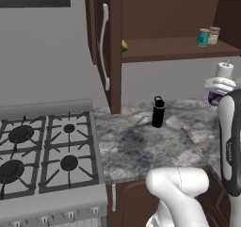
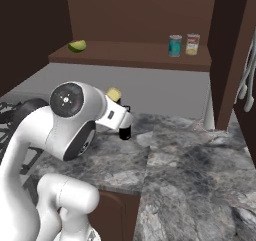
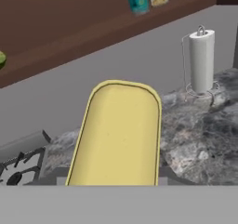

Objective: Pick the cans from the counter and place them in their designated side in the cabinet.

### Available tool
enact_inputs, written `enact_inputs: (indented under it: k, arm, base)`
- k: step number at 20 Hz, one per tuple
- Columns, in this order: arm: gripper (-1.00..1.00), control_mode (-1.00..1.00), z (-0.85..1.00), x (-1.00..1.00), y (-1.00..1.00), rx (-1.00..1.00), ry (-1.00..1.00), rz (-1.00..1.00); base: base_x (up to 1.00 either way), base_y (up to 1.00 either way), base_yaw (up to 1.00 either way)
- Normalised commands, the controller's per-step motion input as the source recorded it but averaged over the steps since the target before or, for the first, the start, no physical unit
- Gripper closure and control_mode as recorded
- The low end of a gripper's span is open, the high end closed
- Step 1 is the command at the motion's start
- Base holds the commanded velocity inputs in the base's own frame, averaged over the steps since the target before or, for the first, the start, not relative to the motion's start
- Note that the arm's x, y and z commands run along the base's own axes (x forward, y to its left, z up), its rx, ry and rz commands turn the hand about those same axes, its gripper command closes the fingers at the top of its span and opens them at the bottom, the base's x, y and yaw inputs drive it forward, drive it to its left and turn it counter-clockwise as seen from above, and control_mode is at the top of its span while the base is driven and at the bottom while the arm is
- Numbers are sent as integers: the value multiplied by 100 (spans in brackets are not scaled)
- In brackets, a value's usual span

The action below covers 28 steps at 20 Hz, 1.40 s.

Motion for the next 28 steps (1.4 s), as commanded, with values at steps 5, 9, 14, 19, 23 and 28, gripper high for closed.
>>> enact_inputs:
  k: [5,9,14,19,23,28]
  arm:
    - [100,-100,39,-7,-1,-1,-9,0]
    - [100,-100,24,9,0,-5,-8,0]
    - [100,-100,28,0,-4,-7,-12,0]
    - [100,-100,24,5,-3,-6,-11,0]
    - [100,-100,26,11,-1,-5,-10,0]
    - [100,-100,23,24,0,-3,0,0]
  base:
    - [0,0,0]
    - [0,0,0]
    - [0,0,0]
    - [0,0,0]
    - [0,0,0]
    - [0,0,0]
